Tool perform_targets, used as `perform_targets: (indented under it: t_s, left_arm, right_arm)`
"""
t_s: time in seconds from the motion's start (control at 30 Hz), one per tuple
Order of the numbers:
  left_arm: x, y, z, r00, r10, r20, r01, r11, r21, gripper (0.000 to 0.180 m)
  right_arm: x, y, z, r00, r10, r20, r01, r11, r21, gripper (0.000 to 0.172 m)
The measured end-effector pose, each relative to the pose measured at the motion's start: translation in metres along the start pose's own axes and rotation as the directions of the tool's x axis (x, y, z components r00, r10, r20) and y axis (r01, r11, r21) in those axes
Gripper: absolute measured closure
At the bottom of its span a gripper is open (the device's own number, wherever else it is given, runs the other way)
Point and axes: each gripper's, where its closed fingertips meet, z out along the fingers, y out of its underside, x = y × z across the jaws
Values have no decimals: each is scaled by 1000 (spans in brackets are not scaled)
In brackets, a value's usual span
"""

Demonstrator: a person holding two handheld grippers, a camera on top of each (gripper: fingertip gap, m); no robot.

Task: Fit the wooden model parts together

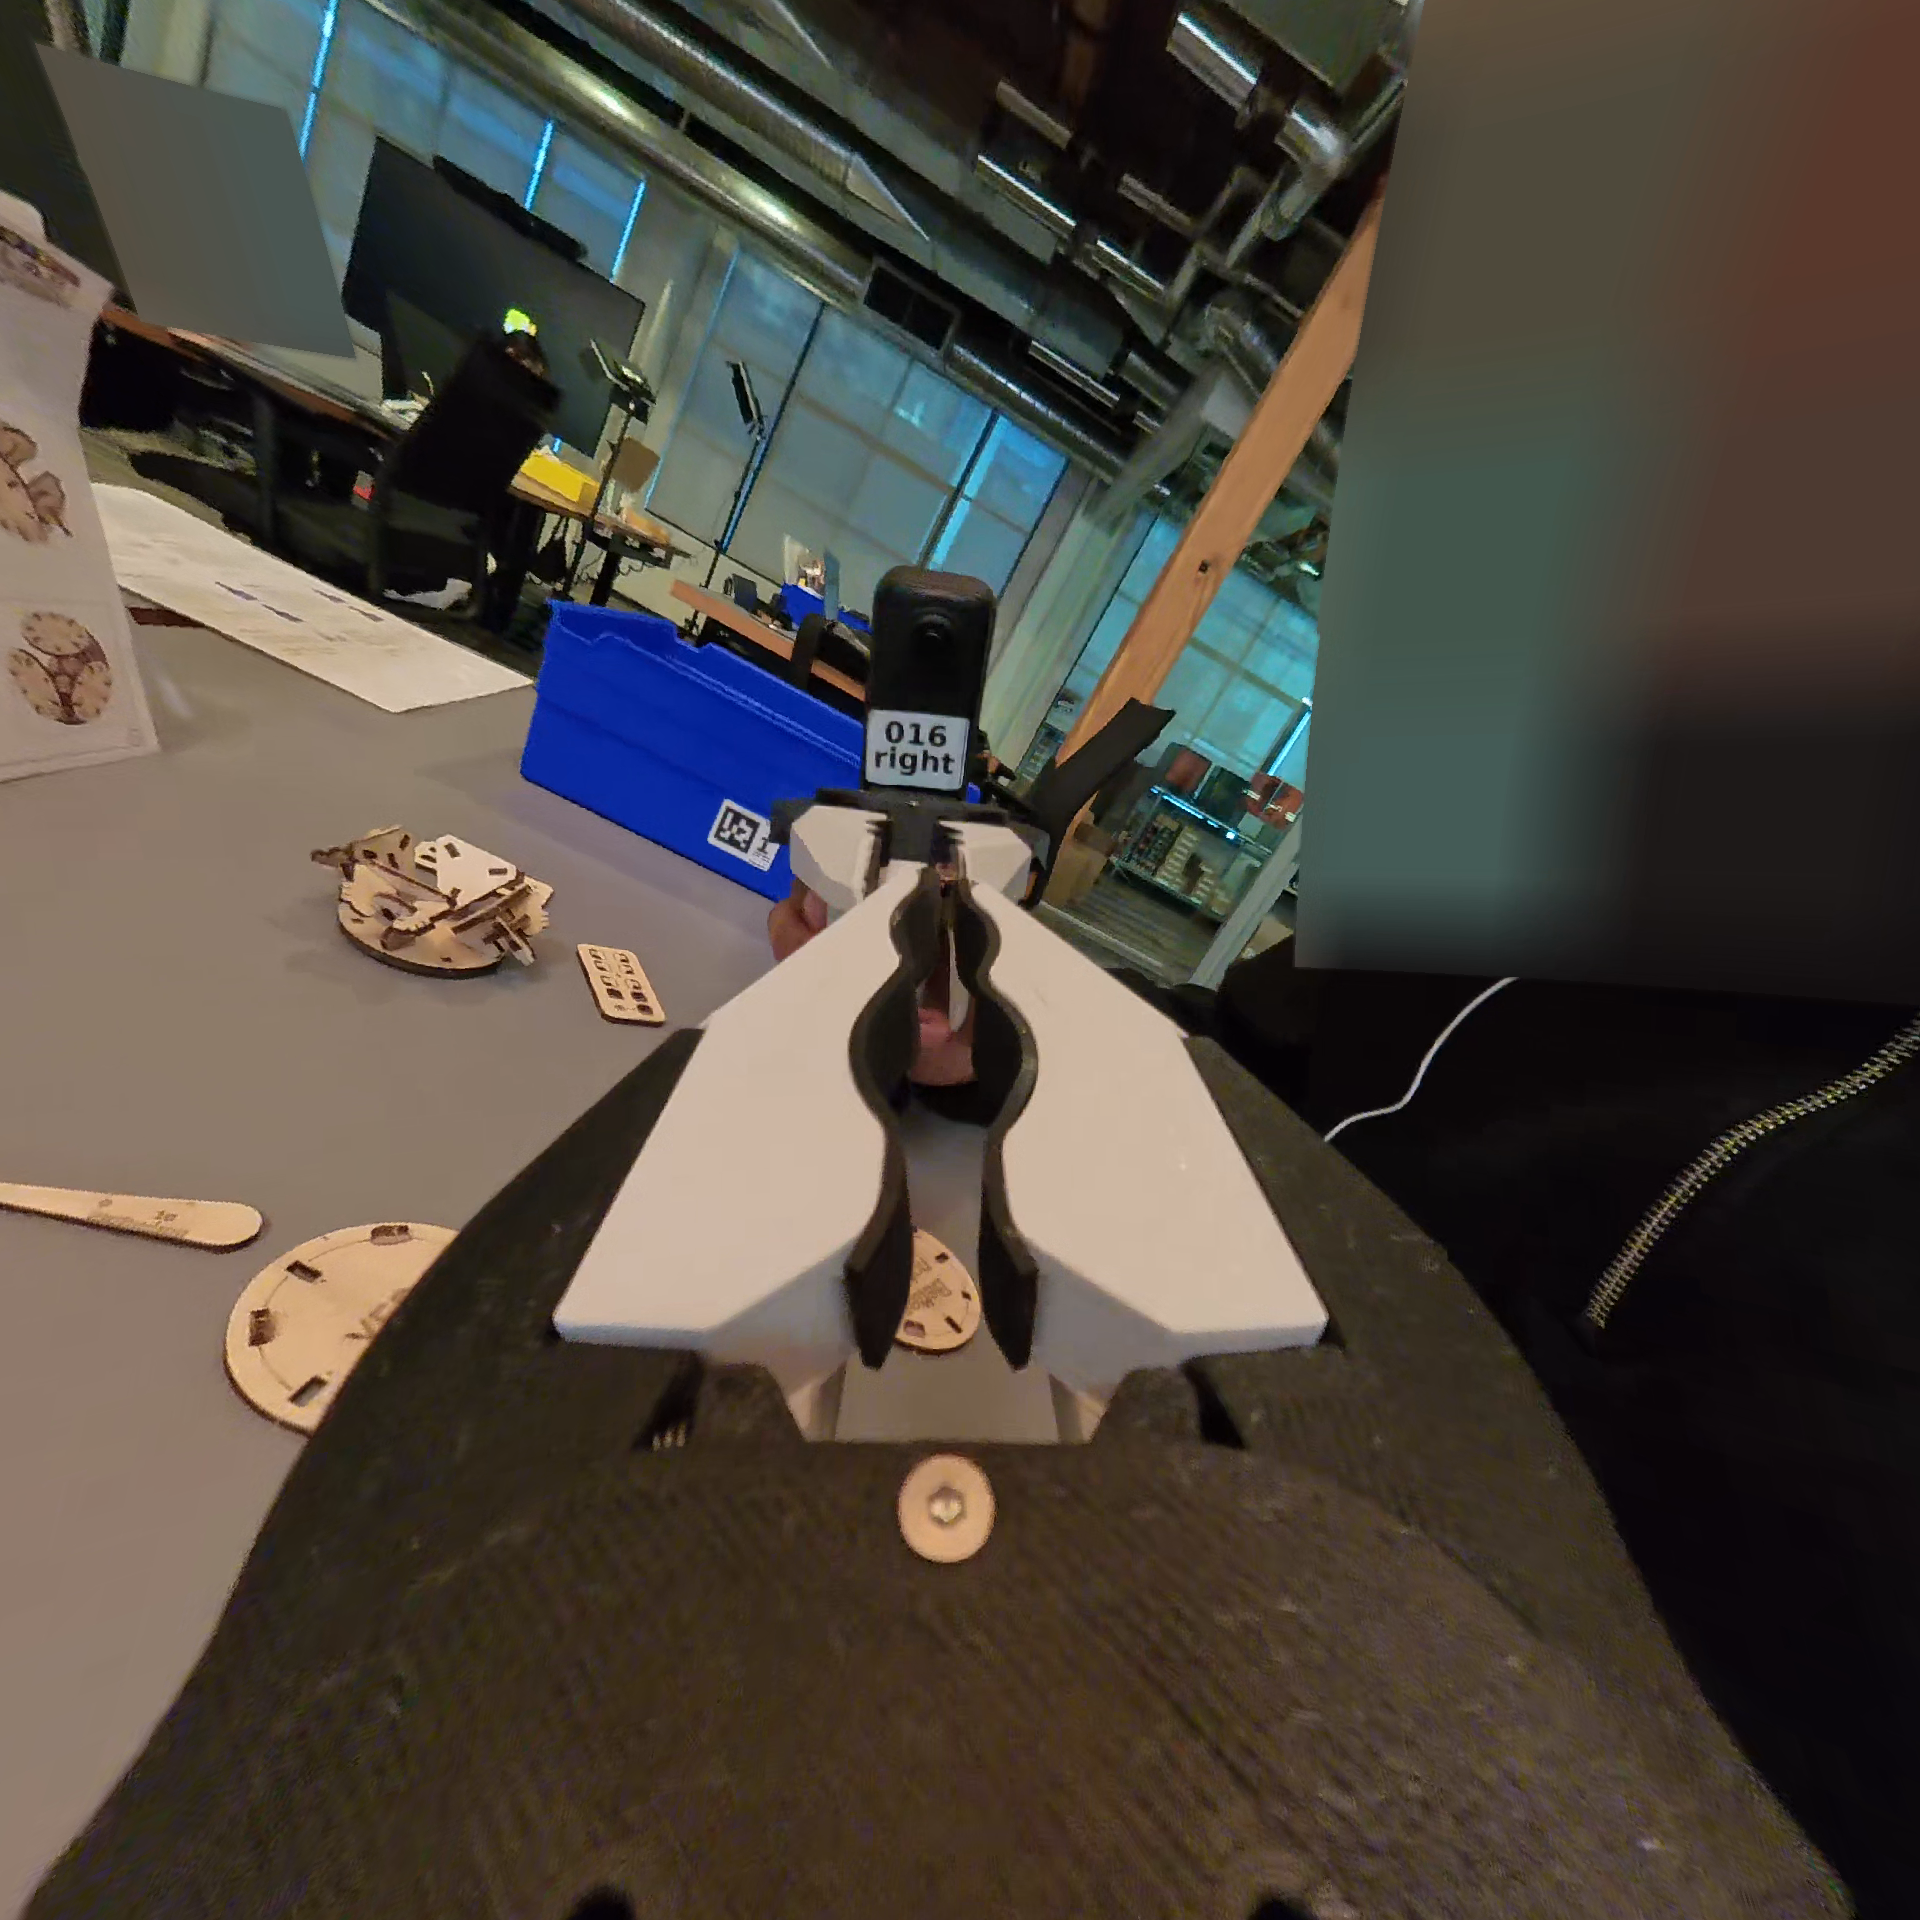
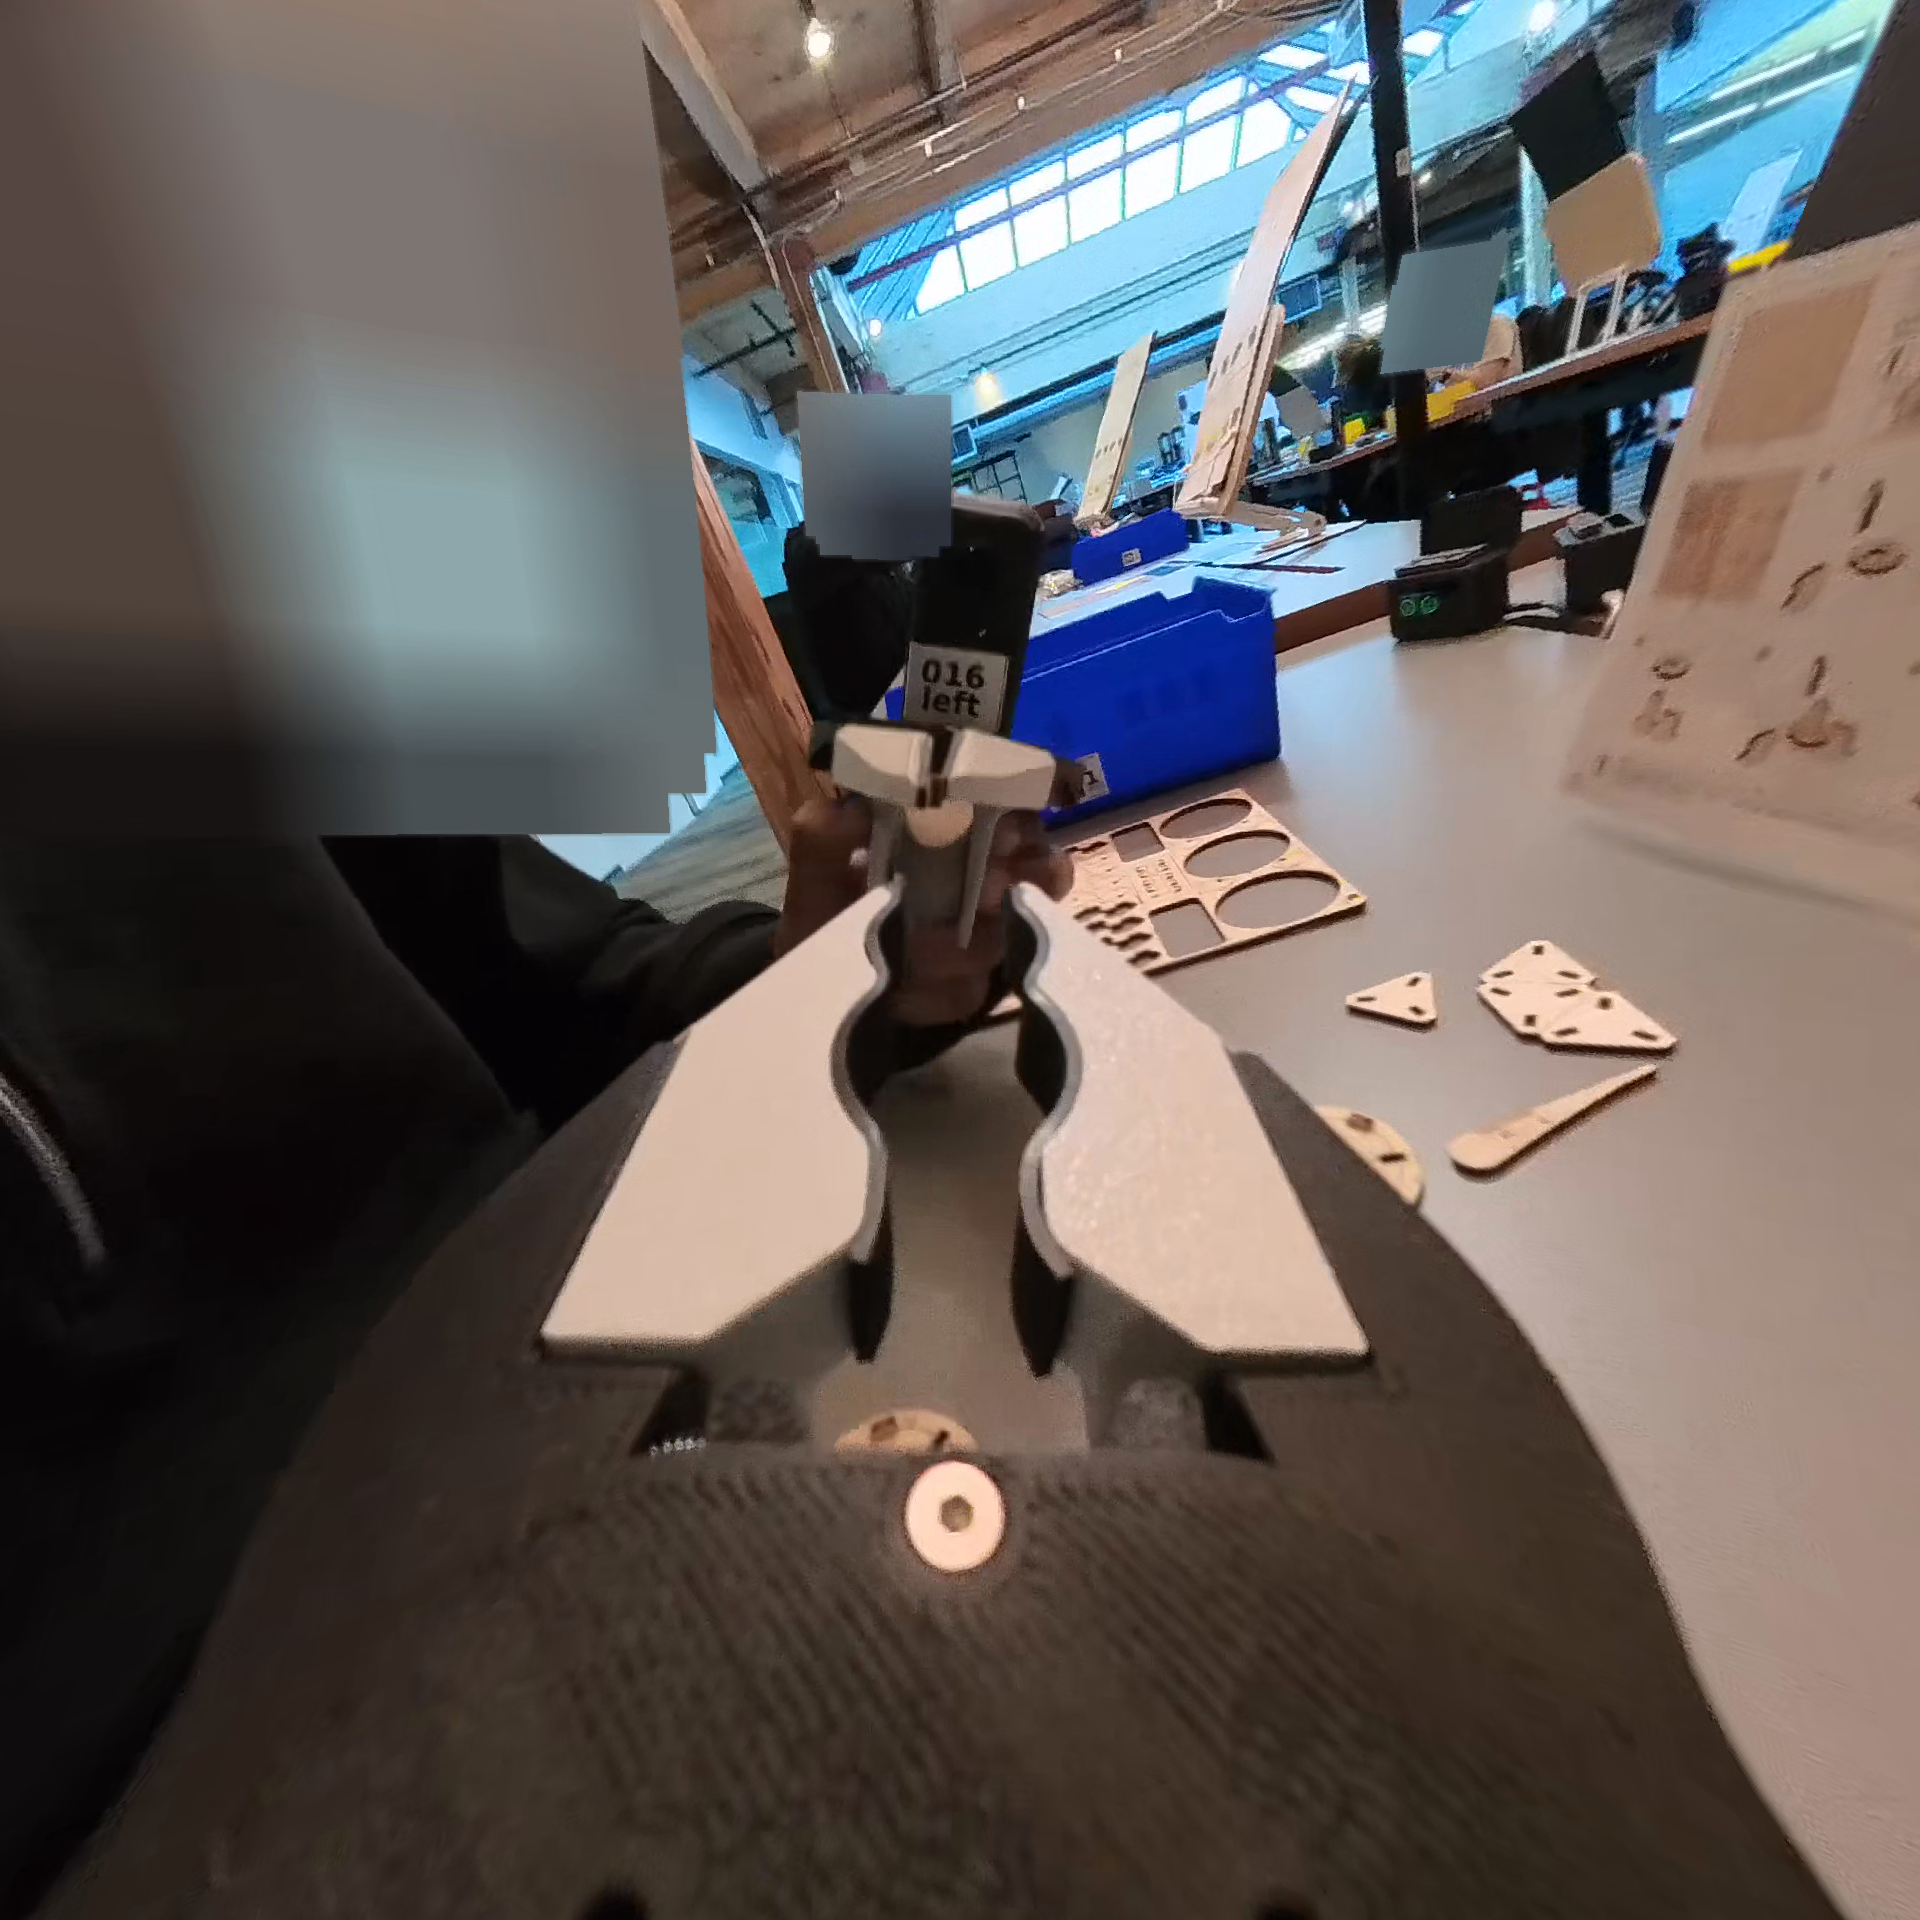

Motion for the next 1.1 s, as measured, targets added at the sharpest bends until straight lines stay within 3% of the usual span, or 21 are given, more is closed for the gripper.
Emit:
perform_targets:
  t_s: [0.1,0.37,0.77,1.1]
  left_arm:
    - [-4,8,4,1000,-22,3,22,999,-31,180]
    - [-10,19,10,998,-56,5,56,996,-69,180]
    - [-5,23,14,994,-107,-34,104,992,-75,180]
    - [-7,23,14,998,-70,-1,70,994,-82,180]
  right_arm:
    - [6,-2,1,996,71,-44,-70,997,28,157]
    - [4,-4,-4,984,177,15,-178,982,63,160]
    - [-4,5,2,986,157,54,-158,987,8,167]
    - [-2,7,2,989,147,30,-147,989,-8,172]
